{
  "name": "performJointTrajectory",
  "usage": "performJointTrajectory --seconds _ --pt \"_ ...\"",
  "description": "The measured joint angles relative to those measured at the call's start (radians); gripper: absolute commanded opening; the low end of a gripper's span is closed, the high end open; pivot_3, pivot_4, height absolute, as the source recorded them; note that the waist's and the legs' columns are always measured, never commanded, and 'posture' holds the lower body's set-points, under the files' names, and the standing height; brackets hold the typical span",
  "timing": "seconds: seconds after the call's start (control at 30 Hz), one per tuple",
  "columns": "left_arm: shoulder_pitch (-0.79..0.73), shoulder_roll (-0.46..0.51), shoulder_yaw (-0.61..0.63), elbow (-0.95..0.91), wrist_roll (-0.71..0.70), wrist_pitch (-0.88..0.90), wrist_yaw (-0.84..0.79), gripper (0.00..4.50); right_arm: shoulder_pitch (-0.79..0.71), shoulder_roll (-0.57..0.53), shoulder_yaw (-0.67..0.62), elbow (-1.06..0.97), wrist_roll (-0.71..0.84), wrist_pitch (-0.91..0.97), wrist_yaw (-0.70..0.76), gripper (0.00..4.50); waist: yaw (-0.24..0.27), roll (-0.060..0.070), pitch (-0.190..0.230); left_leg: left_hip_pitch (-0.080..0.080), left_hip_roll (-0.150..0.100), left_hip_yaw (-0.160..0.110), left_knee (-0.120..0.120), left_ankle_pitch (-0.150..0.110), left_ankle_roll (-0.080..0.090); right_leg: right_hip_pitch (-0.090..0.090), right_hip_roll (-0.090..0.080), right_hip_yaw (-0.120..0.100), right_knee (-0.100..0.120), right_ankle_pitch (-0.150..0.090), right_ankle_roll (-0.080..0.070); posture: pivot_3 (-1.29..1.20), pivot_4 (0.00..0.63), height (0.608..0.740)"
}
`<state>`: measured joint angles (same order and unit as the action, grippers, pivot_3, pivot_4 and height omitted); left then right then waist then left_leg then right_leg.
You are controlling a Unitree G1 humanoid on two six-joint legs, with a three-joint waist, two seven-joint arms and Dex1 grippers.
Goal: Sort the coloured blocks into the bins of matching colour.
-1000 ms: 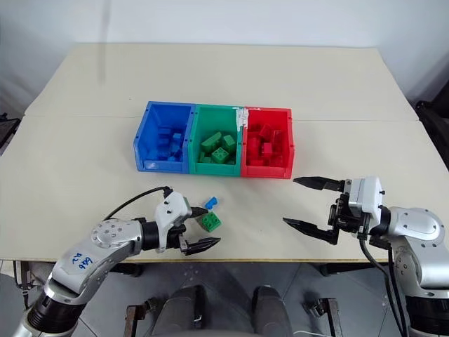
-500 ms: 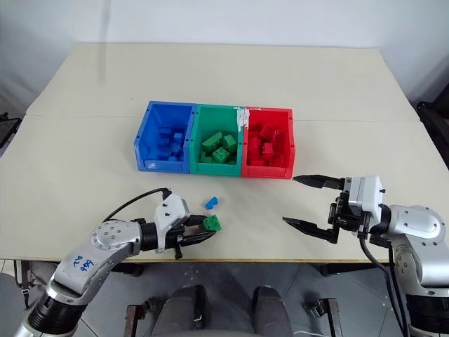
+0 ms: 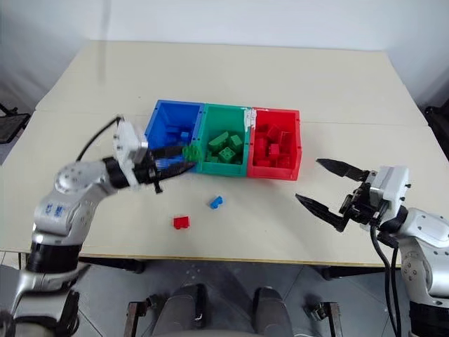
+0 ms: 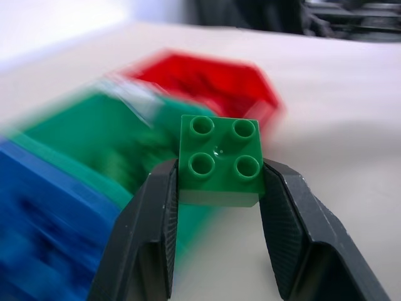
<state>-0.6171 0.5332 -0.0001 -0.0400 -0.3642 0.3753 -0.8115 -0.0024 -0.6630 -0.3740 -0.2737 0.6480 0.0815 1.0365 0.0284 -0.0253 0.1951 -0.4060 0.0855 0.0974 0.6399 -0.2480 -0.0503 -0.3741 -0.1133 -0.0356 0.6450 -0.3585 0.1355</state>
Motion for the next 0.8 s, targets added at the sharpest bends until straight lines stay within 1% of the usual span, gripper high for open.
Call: performJointTrajectory --seconds 0.03,0.2,0.27,0.33,0.5,0.53,0.67,0.8 --pt "-0.049 -0.021 -0.015 0.063 0.026 -0.025 0.010 1.50 0.015 0.008 -0.004 -0.008 0.000 -0.002 -0.014 4.50 0.000 0.000 0.000 0.000 0.000 0.000 0.001 0.000 0.000 0.000 0.000 0.000 0.000 0.000 0.000 0.00 0.150 0.740" --pt "-0.200 -0.110 -0.084 0.362 0.135 -0.110 0.031 1.50 0.080 0.013 -0.034 -0.061 0.001 -0.005 -0.056 4.50 -0.005 0.000 0.000 -0.001 0.000 0.001 0.003 -0.001 0.001 -0.001 0.000 0.000 0.000 0.001 0.002 0.00 0.150 0.740" --pt "-0.240 -0.136 -0.095 0.441 0.155 -0.139 0.036 2.22 0.086 0.013 -0.035 -0.084 0.002 -0.005 -0.066 4.50 -0.007 0.000 0.000 -0.001 0.000 0.001 0.003 -0.001 0.001 -0.001 0.000 0.000 0.000 0.001 0.002 0.00 0.150 0.740" --pt "-0.259 -0.146 -0.098 0.495 0.169 -0.183 0.026 2.75 0.087 0.013 -0.035 -0.090 0.002 -0.003 -0.077 4.50 -0.008 0.000 0.000 -0.001 0.000 0.001 0.002 -0.001 0.001 -0.001 0.000 0.000 0.000 0.001 0.002 0.00 0.150 0.740" --pt "-0.259 -0.150 -0.093 0.523 0.170 -0.229 -0.028 4.31 0.085 0.013 -0.023 -0.116 0.003 0.010 -0.097 4.50 -0.004 0.000 0.000 -0.002 0.000 0.001 0.003 -0.001 0.001 -0.001 0.000 0.000 0.000 0.001 0.002 0.00 0.150 0.740" --pt "-0.253 -0.147 -0.084 0.519 0.168 -0.238 -0.032 4.45 0.075 0.013 -0.016 -0.118 0.003 0.013 -0.098 4.50 -0.004 0.000 0.000 -0.002 0.000 0.001 0.004 -0.001 0.001 -0.001 0.000 0.000 0.000 0.001 0.002 0.00 0.150 0.740" --pt "-0.202 -0.107 -0.015 0.478 0.135 -0.257 -0.043 4.45 0.013 0.012 0.033 -0.116 0.003 0.033 -0.093 4.50 -0.014 0.000 0.000 -0.001 0.001 0.001 0.004 -0.001 0.001 -0.001 0.000 0.000 0.002 0.001 0.002 0.00 0.150 0.740" --pt "-0.076 -0.014 0.081 0.364 0.052 -0.252 -0.114 4.45 -0.065 0.006 0.094 -0.108 0.007 0.055 -0.054 4.50 -0.026 0.000 0.000 -0.001 0.001 0.001 0.003 -0.001 0.001 -0.001 0.000 0.000 0.003 0.001 0.002 0.00 0.150 0.740"
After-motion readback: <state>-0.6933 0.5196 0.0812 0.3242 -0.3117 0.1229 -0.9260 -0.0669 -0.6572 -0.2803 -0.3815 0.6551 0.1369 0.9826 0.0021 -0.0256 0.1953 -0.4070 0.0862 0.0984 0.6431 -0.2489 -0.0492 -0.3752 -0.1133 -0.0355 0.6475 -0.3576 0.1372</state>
